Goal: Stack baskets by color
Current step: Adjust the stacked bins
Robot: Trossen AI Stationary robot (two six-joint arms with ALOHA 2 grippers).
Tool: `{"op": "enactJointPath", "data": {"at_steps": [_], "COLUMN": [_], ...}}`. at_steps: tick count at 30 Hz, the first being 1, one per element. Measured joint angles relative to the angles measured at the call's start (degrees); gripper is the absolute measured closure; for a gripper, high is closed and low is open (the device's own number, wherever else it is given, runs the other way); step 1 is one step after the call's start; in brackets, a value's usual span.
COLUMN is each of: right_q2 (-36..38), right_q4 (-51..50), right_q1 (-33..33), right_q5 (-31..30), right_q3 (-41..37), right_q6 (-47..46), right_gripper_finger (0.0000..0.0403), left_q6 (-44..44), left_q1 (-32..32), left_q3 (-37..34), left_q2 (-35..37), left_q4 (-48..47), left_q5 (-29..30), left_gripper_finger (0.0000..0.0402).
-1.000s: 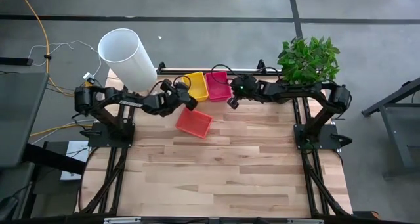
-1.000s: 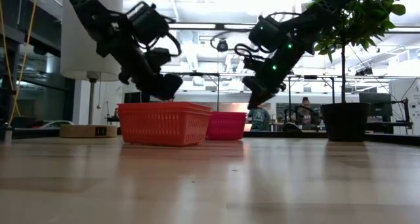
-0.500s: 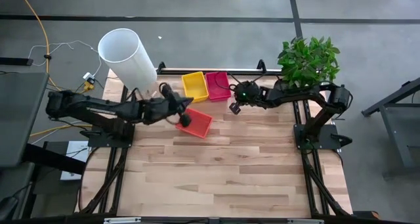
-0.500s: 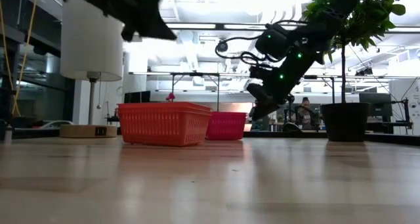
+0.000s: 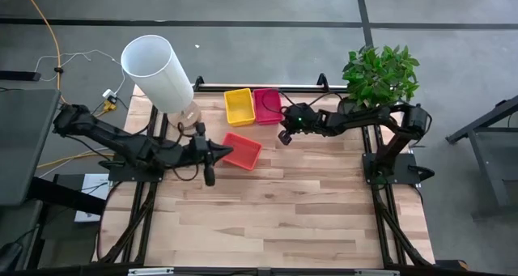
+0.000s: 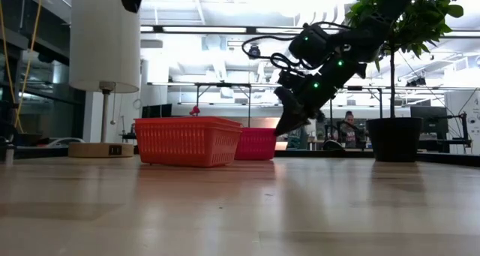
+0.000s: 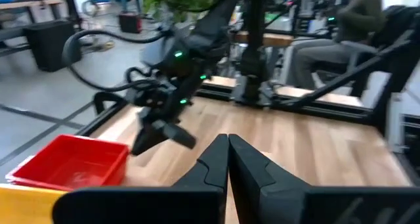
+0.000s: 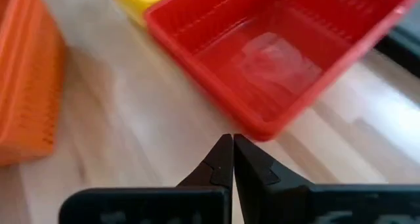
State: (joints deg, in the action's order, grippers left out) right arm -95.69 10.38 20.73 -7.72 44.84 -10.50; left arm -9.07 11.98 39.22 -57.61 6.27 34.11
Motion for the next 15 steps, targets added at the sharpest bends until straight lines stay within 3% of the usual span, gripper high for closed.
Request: {"op": "enactJointPath", "data": {"at_steps": [10,15], "right_q2": [-2.6,-2.4], "right_q4": [5.0,-0.2], "right_q1": [-1.3,-1.2], "right_q5": [1.8,0.8], "right_q3": [0.0,0.1], "right_q6": [0.3,1.6], "right_gripper_finger": [0.0403,0.0403], "left_q6": [-0.4,-0.4], "left_q1": [5.7,7.0], "left_q3": [0.0,0.0], "left_q2": [0.5,0.5], "left_q4": [1.1,1.2], "left_q5": [3.7,4.3], "left_gripper_finger": [0.0402,0.0402]}}
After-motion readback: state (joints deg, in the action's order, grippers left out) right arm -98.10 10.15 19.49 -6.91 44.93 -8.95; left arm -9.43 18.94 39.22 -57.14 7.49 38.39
